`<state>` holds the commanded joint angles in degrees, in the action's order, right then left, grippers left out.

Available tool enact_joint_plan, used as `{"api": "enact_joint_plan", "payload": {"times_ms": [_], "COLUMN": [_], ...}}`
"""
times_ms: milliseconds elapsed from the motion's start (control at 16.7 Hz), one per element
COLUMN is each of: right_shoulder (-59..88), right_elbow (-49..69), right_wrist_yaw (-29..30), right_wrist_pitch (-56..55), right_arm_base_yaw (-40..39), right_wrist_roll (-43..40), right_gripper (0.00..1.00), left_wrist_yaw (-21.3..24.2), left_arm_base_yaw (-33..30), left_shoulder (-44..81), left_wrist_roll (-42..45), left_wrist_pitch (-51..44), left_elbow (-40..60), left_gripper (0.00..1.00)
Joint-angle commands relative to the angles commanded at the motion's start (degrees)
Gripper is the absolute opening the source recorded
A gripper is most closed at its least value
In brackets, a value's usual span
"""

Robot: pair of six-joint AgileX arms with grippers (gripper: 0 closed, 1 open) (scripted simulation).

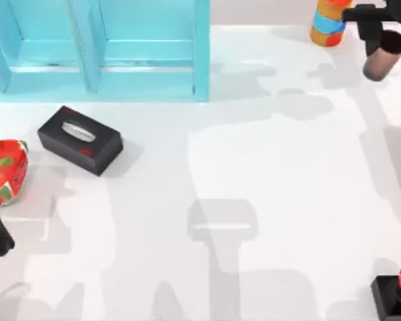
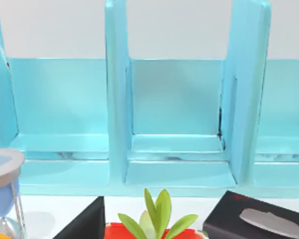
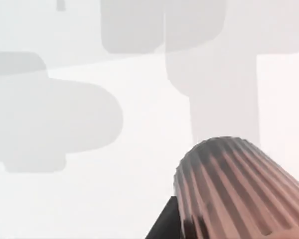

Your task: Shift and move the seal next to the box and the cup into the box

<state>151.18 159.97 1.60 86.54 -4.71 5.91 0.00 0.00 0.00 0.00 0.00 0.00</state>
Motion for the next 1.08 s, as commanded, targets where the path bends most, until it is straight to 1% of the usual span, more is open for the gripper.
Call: {"api": "enact_joint_plan", "payload": {"times_ms": [240,600,840,1080], "right_shoulder": [0.78,0.02,-7.91,-24.05], "right_elbow": [6.18,5.65,-1.95,-15.7], "right_wrist_yaw": [-0.63,-0.62,-1.26,-1.96], "right_wrist_pitch": [6.12,5.96,3.51,-2.8], "right_arm_base_yaw": [3.34,3.64,8.23,14.15], "right_wrist_roll": [-3.27,-3.16,-4.45,-8.37], "right_gripper": [0.0,0.0,0.0,0.0], "left_wrist_yaw": [0.0,0.0,0.0,0.0], "left_arm_base_yaw": [0.0,0.0,0.0,0.0], "left_shoulder": [0.0,0.0,0.0,0.0], "left_wrist_roll": [0.0,0.0,0.0,0.0], "left_wrist_pitch": [0.0,0.0,0.0,0.0], "left_elbow": [0.0,0.0,0.0,0.0], "left_gripper": [1.0,1.0,1.0,1.0]}}
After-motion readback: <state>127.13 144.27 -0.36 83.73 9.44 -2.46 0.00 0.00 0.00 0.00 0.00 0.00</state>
